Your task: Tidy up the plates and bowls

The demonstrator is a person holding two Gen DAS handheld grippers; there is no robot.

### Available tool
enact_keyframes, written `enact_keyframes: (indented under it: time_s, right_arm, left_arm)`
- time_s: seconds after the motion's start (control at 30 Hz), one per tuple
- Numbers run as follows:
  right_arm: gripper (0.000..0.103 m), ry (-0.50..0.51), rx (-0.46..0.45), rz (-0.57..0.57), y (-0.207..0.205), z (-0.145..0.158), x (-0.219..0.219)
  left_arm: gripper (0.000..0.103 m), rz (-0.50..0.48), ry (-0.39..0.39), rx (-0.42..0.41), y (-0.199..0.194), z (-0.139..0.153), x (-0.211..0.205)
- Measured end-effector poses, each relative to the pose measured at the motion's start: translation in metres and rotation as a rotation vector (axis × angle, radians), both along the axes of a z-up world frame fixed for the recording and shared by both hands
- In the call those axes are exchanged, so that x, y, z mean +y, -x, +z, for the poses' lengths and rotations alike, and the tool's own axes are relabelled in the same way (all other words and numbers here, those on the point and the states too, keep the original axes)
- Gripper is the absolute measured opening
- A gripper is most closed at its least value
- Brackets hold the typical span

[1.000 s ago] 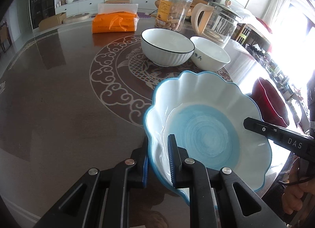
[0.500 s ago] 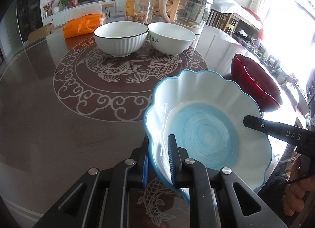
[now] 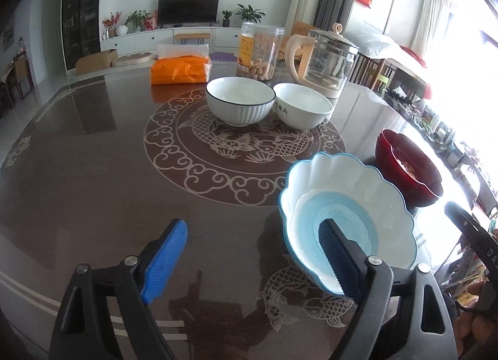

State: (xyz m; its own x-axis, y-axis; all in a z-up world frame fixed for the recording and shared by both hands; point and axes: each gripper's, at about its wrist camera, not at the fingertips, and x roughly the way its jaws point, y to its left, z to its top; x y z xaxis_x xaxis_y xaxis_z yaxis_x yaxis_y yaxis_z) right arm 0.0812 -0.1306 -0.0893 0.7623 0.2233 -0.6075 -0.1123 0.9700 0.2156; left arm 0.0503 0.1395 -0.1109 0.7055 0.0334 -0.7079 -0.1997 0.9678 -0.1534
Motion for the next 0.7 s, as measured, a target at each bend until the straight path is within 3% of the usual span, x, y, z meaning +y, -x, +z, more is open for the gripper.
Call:
enact_keyframes:
  time_s: [0.17, 0.23, 0.4, 0.7]
  right_arm:
    - [0.077, 0.118, -0.303, -0.112, 0.066, 0.027, 0.007]
    - [0.081, 0.144, -0.378, -0.13, 0.082, 0.032, 0.01]
    - [0.081, 0.19, -0.376, -0.099, 0.085, 0.03, 0.019]
    - [0.081, 0.168, -0.364, -0.105, 0.086, 0.027, 0.014]
  left_arm:
    - [0.097, 0.016, -0.113, -0.061, 0.023, 0.019, -0.002]
    - [0.099, 0.018, -0.144, -0.076, 0.029, 0.025, -0.005]
    - [0.1, -0.003, -0.151, -0.091, 0.036, 0.032, -0.012]
    - [0.1, -0.008, -0.112, -0.056, 0.038, 0.025, -0.009]
